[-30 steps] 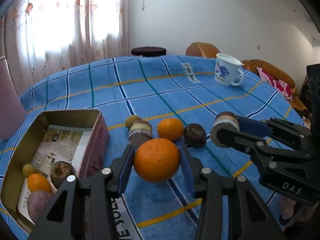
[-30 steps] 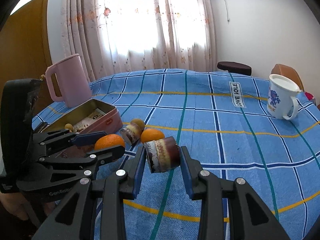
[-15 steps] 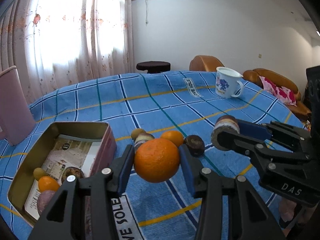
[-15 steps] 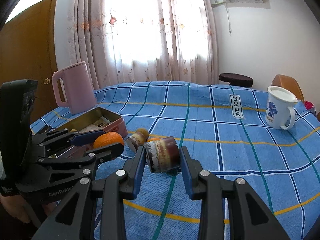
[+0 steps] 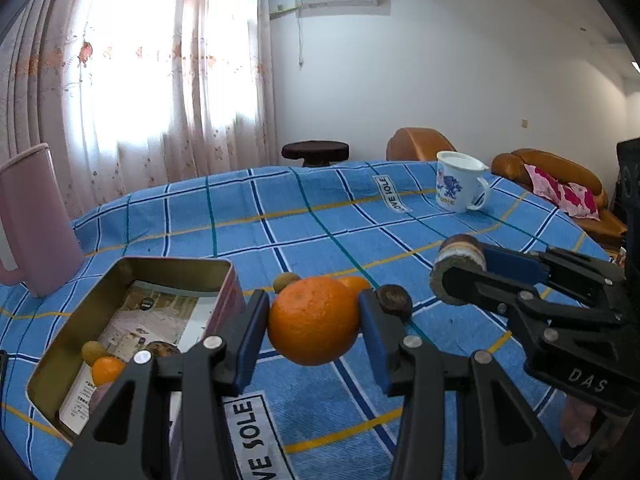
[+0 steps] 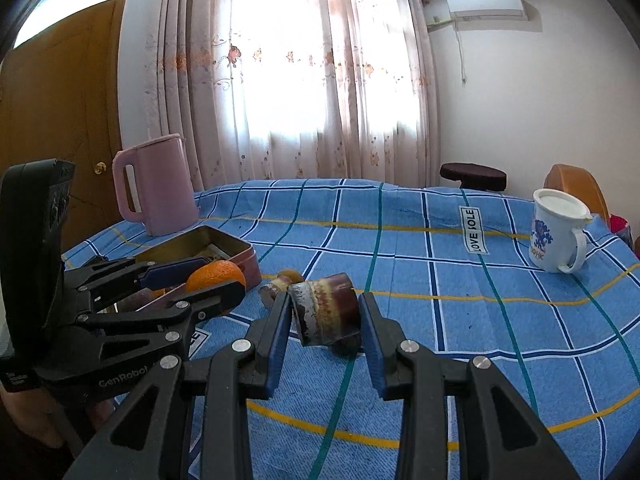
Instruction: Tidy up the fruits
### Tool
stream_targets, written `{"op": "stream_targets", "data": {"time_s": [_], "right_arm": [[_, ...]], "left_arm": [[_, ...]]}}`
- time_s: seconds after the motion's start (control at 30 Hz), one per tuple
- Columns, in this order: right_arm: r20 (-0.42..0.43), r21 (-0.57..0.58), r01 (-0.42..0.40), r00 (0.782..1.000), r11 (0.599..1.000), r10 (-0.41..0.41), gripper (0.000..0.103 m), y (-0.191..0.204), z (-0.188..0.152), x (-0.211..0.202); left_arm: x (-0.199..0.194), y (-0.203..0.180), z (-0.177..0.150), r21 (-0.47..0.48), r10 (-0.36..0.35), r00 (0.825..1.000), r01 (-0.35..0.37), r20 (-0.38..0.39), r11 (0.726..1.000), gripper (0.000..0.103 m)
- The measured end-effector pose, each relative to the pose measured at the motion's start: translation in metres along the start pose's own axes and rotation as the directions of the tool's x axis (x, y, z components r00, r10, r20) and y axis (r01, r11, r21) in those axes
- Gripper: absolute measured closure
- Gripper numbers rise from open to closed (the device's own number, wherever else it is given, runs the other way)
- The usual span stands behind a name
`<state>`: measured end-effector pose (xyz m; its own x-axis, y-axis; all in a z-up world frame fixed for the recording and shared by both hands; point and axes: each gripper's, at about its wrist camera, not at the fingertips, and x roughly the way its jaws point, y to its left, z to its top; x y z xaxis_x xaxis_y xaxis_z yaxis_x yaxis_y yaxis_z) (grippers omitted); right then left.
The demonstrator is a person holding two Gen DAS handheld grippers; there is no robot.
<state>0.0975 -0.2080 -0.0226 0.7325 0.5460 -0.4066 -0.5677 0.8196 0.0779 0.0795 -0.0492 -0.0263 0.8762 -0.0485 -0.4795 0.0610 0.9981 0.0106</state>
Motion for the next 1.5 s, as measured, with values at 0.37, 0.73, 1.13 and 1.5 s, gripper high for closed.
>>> {"op": "stream_targets", "data": {"time_s": [0.37,0.73,1.13,1.5], "right_arm": [[0.05,-0.019,0.003,0.999,1.0,-0.002,0.067,0.004,0.0,-0.008],[0.086,-0.034,0.008,0.996,0.999,-0.005,0.067,0.007,-0.001,-0.014],[0.135,-0.063,0.027,0.991,0.998,-0.019,0.067,0.014,-0.002,-0.025],[0.115,-0.078,0.028,0.993,0.997,-0.019,0.067,0.019,0.0,-0.017]], "left_arm": [[-0.011,0.0,-0.001,-0.006,0.019,0.998,-0.018,0.052,1.0,0.056],[-0.021,0.0,-0.002,-0.009,0.036,0.994,-0.036,0.107,0.999,0.056],[-0.034,-0.003,-0.005,0.003,0.051,0.984,-0.052,0.171,0.999,0.056],[-0.034,0.008,-0.006,-0.023,0.041,0.988,-0.038,0.152,0.999,0.056]]}}
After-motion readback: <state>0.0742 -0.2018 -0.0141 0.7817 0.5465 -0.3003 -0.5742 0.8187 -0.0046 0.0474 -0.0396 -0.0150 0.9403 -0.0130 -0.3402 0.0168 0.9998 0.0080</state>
